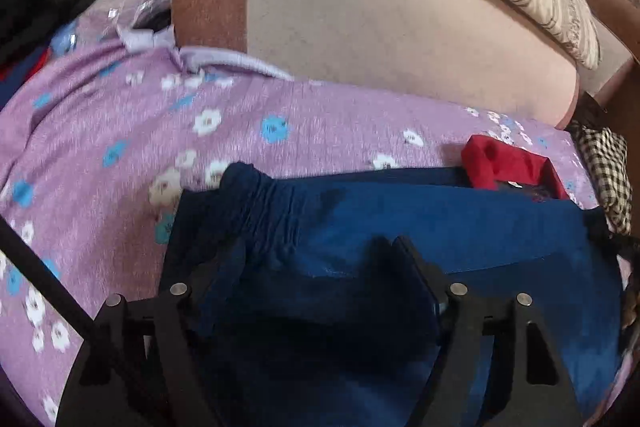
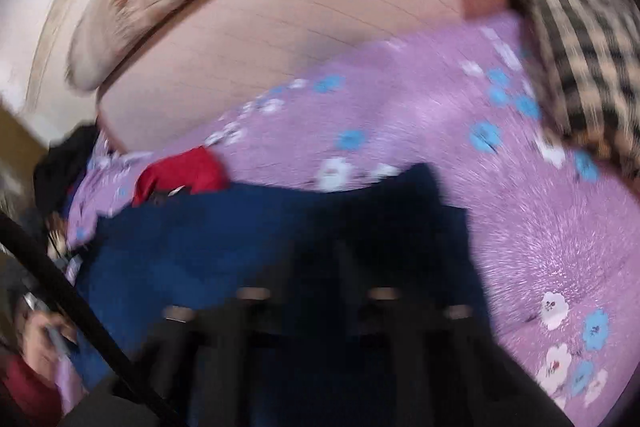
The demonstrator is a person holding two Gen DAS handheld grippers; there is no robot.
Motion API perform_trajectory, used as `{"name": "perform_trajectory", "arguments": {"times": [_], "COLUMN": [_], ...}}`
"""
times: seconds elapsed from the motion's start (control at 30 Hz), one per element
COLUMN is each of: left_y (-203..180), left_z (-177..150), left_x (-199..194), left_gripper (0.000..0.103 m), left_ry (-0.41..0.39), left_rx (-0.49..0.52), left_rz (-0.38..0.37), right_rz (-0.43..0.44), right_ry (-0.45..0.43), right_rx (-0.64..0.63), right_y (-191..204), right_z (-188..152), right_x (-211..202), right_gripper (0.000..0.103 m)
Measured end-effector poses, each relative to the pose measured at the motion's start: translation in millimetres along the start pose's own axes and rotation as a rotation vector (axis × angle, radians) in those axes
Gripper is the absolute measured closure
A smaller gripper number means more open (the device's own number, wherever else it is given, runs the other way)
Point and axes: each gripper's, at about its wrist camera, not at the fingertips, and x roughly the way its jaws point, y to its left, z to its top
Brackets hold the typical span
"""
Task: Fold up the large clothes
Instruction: 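Release the hem and press the folded jacket flat with both tools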
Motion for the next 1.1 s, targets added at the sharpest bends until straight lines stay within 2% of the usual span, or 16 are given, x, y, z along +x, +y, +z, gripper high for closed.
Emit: {"name": "perform_trajectory", "arguments": {"times": [0.07,0.1,0.17,0.2,0.23,0.3,0.4,0.5,0.6,0.63,0.7,0.8,0.87,0.97,1.1], "left_y": [-7,-11,-18,-24,-30,-36,-34,-20,3,6,5,4,-7,-36,-57], "left_z": [0,-2,-9,-15,-24,-38,-72,-103,-126,-133,-138,-139,-140,-139,-139], "left_x": [-2,-8,-27,-40,-59,-80,-104,-109,-97,-96,-100,-121,-140,-149,-121], "left_gripper": [0.028,0.028,0.027,0.027,0.027,0.024,0.023,0.023,0.023,0.023,0.023,0.023,0.023,0.020,0.020], "left_ry": [0.000,-0.014,-0.042,-0.055,-0.076,-0.085,-0.044,0.001,0.072,0.055,0.047,0.033,-0.010,-0.057,-0.004], "left_rx": [0.029,0.039,0.072,0.092,0.122,0.152,0.159,0.145,0.085,0.109,0.120,0.050,0.047,0.112,0.140], "left_rz": [0.028,0.035,0.046,0.047,0.041,0.036,0.005,0.041,0.033,0.049,0.097,0.067,0.020,0.031,0.022], "right_rz": [0.038,0.007,-0.085,-0.096,-0.089,-0.057,-0.022,-0.023,-0.076,-0.074,-0.087,-0.117,-0.195,-0.124,-0.121], "right_ry": [-0.006,-0.015,-0.024,-0.027,-0.037,-0.032,0.005,0.039,0.074,0.082,0.076,0.041,-0.007,-0.033,-0.021], "right_rx": [0.080,0.068,-0.022,-0.047,-0.084,-0.143,-0.228,-0.252,-0.240,-0.213,-0.174,-0.085,-0.136,-0.176,-0.208], "right_y": [-17,-15,0,7,19,38,59,60,34,23,9,-4,12,36,57], "right_z": [3,3,-2,-6,-15,-37,-81,-121,-151,-157,-162,-163,-167,-171,-169], "right_x": [-4,-10,-25,-33,-48,-70,-95,-107,-112,-113,-117,-138,-153,-162,-144], "right_gripper": [0.103,0.102,0.095,0.086,0.081,0.080,0.078,0.078,0.078,0.078,0.080,0.080,0.078,0.070,0.068]}}
